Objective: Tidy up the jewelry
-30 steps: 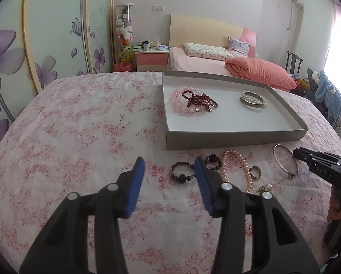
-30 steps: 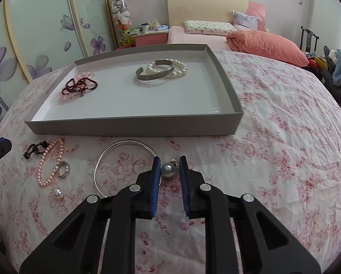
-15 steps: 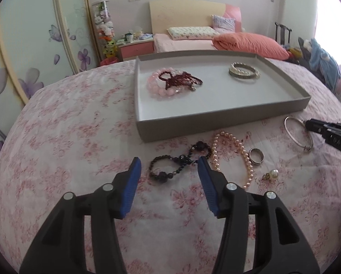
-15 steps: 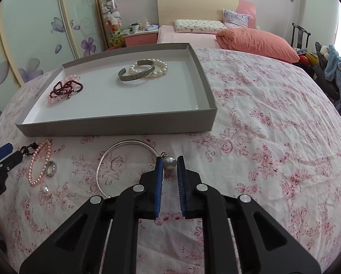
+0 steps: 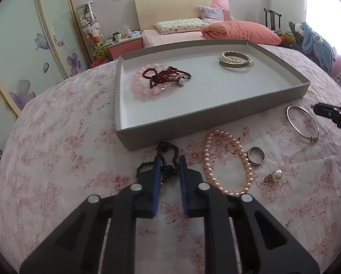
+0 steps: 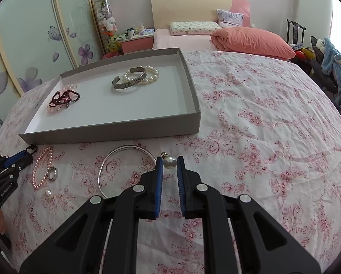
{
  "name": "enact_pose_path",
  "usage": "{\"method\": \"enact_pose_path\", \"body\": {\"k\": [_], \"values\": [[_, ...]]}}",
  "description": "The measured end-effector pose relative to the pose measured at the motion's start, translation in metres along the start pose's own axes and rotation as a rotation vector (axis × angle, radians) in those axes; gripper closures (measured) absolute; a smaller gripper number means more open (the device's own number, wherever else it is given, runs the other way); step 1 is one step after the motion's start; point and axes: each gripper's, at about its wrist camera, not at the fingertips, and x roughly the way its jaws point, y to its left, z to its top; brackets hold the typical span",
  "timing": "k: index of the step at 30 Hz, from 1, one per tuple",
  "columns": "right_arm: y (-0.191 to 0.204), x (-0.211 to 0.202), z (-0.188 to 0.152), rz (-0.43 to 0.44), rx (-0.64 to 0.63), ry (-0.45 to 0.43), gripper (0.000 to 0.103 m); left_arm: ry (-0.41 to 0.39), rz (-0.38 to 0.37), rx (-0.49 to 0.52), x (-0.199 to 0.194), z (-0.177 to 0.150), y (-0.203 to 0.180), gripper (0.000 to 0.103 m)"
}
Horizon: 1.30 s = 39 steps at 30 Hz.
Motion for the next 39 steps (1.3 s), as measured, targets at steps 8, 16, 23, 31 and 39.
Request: {"method": "enact_pose_path", "body": {"k": [8, 16, 23, 31, 39], "values": [[-0.003, -0.001, -0.004, -0.001, 0.003, 0.002, 0.090, -0.011, 0.023, -0.079, -0.011, -0.003, 0.026, 0.093], [-0.002, -0.004, -0.006, -0.006, -0.006, -0.002, 0.090, -0.023, 0.007, -0.096, -0.020, -0.008, 0.030, 0.097], [-0.006, -0.006, -0.007, -0.011, 0.009, -0.006, 0.090, -0.041, 0.002, -0.101, -0.028, -0.012, 0.030, 0.097], [0.006, -0.032, -0.003, 0.020, -0.020, -0.090, 0.090, -0.117, -0.028, -0.155, -0.055, -0.005, 0.031, 0.097], [0.031, -0.069, 0.003, 0.079, -0.072, -0.210, 0.090, -0.212, -0.066, -0.160, -0.089, 0.006, 0.015, 0.097]]}}
